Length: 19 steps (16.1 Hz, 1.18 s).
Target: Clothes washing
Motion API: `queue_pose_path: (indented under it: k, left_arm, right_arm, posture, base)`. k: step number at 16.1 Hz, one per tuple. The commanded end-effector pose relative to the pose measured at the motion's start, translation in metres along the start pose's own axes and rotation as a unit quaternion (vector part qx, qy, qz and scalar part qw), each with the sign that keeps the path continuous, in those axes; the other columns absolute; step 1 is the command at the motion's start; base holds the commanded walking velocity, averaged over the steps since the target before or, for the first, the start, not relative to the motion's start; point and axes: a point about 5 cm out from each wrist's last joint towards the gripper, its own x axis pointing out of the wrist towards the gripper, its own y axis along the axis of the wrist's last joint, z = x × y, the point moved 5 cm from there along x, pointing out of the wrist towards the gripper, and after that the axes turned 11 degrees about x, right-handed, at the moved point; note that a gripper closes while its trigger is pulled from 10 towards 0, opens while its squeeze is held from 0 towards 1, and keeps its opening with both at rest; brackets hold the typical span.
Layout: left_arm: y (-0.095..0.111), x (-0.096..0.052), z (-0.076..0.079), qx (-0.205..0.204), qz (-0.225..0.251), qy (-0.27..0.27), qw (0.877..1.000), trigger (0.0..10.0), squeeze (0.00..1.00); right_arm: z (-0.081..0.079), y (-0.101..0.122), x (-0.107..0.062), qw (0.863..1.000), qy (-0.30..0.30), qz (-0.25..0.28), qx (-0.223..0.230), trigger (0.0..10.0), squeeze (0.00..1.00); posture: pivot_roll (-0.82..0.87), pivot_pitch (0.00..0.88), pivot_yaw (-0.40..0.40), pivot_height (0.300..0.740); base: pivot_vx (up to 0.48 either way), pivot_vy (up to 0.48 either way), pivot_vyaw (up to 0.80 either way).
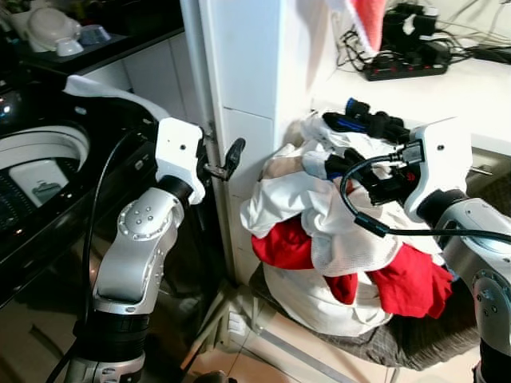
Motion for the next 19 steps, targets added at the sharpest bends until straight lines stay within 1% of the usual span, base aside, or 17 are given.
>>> queue_pose_path:
  k: [1,9,10,11,12,14,16,19]
  left_arm:
    - [0.0019,0.0026,0.0016,0.004,0.003,-0.003,1.0,10.0,0.0]
    - [0.0017,0.0019,0.0055,0.006,0.004,-0.011,1.0,10.0,0.0]
    - [0.003,0.0022,0.0059,0.02,0.006,-0.011,1.0,10.0,0.0]
    - [0.0045,0.0024,0.0073,0.025,0.009,-0.015,1.0,10.0,0.0]
    - [0.007,0.0025,0.008,0.047,0.013,-0.012,0.999,10.0,0.0]
    - [0.0047,0.0028,0.007,0.03,0.009,-0.005,0.999,10.0,0.0]
    - [0.0051,0.0027,0.0071,0.007,0.007,0.001,1.0,10.0,0.0]
    - [0.0067,0.0046,0.0075,0.014,0.006,0.008,1.0,10.0,0.0]
  right_arm:
    - [0.0,0.0032,-0.0025,1.0,-0.004,0.009,-0.005,10.0,0.0]
    - [0.0003,0.0036,-0.0036,1.0,-0.005,0.01,-0.012,10.0,0.0]
    - [0.0006,0.0051,-0.004,1.0,-0.007,0.014,-0.01,10.0,0.0]
    - [0.0008,0.006,-0.0041,1.0,-0.008,0.016,-0.01,10.0,0.0]
    - [0.0011,0.0074,-0.0043,1.0,-0.008,0.019,-0.008,10.0,0.0]
    - [0.0018,0.0086,-0.0046,1.0,-0.009,0.022,-0.007,10.0,0.0]
    - [0.0026,0.0086,-0.0058,1.0,-0.009,0.022,-0.003,10.0,0.0]
    - [0.0079,0.0099,-0.0032,1.0,-0.016,0.02,-0.008,10.0,0.0]
  posture:
    - [-0.02,0.0,0.05,0.74]
    - [-0.03,0.0,0.056,0.74]
    - [-0.03,0.0,0.058,0.74]
    - [-0.03,0.0,0.058,0.74]
    - [-0.03,0.0,0.06,0.74]
    - [-0.03,0.0,0.06,0.74]
    - [-0.03,0.0,0.054,0.74]
    - [-0.04,0.0,0.039,0.74]
  base:
    - [0.0,0.337,0.0]
    - [0.0,0.384,0.0]
    - [0.0,0.304,0.0]
    - [0.0,0.0,0.0]
    - [0.0,-0.48,0.0]
    - [0.0,-0.48,0.0]
    - [0.0,0.0,0.0]
    - [0.0,0.0,0.0]
